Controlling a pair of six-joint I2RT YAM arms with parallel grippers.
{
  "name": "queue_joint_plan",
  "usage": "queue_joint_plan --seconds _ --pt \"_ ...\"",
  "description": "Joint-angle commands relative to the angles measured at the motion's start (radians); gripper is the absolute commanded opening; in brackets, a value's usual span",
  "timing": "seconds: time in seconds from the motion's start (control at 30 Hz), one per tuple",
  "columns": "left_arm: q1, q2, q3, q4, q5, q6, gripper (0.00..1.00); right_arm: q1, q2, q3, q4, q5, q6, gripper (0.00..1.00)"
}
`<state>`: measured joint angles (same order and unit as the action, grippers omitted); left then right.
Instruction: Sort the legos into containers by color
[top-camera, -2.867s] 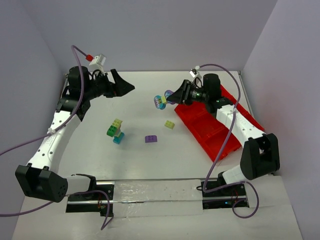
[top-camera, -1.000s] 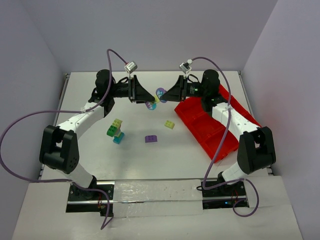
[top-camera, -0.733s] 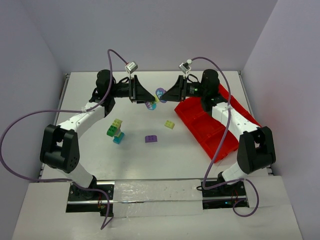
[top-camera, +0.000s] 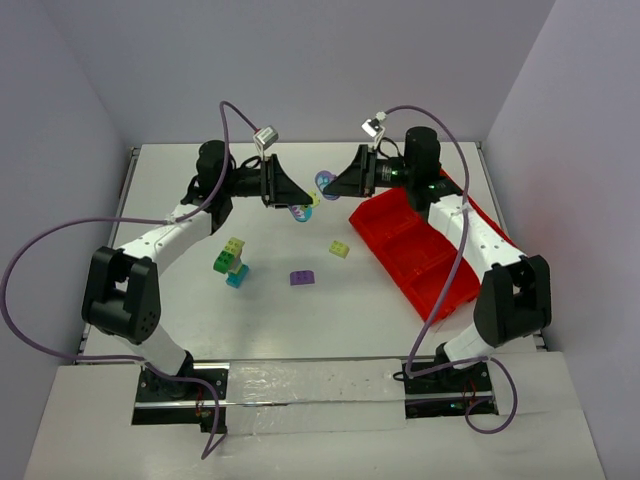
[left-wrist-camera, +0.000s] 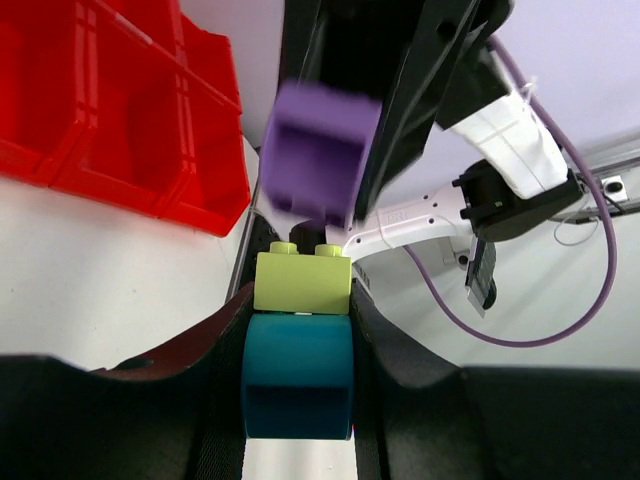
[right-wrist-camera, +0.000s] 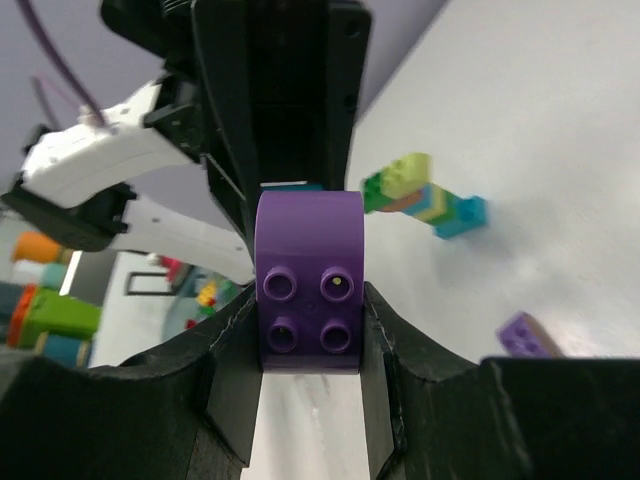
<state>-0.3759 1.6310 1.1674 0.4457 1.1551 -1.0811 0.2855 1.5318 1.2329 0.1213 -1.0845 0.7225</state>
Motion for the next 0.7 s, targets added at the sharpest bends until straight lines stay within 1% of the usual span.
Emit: queue_joint_plan --seconds 0.0,0.07,0.1,0.13,0.2,0.27,0.3,0.33,0.47,0.6,0.67 --pt "0.029 -0.031 -0.003 -0.057 -0.027 0.066 0.00 -0.112 -0.026 0.097 -0.250 0.102 -0.213 0.00" --pt "0.039 -0.025 -0.006 0.027 -0.036 0.001 0.00 -0.139 -0.024 0.118 -0.326 0.168 -0.243 0.00" --pt "0.043 -0.024 -0.002 0.047 -0.041 -0.011 0.00 -0.152 -0.017 0.142 -0.358 0.204 -0.272 0.00" --pt "0.044 -0.020 0.002 0.047 -0.048 -0.019 0.00 -0.159 -0.015 0.157 -0.425 0.259 -0.285 0.00" --pt "0.048 -0.015 0.022 0.022 -0.074 -0.001 0.00 -0.175 -0.015 0.185 -0.517 0.526 -0.295 0.00" --pt "0.049 -0.014 0.048 -0.067 -0.103 0.036 0.00 -0.190 -0.024 0.169 -0.557 0.840 -0.276 0.00" --pt "0.049 -0.016 0.056 -0.108 -0.120 0.061 0.00 -0.196 -0.027 0.147 -0.551 0.948 -0.264 0.00" --pt "0.049 -0.017 0.064 -0.141 -0.137 0.085 0.00 -0.205 -0.028 0.133 -0.543 1.013 -0.252 0.00" --pt "0.049 -0.033 0.081 -0.225 -0.185 0.149 0.00 -0.235 0.013 0.111 -0.520 1.168 -0.244 0.00" --pt "0.048 -0.069 0.112 -0.373 -0.269 0.250 0.00 -0.233 0.081 0.125 -0.546 1.156 -0.266 0.00" --pt "0.048 -0.080 0.121 -0.419 -0.292 0.278 0.00 -0.231 0.101 0.113 -0.541 1.134 -0.273 0.01"
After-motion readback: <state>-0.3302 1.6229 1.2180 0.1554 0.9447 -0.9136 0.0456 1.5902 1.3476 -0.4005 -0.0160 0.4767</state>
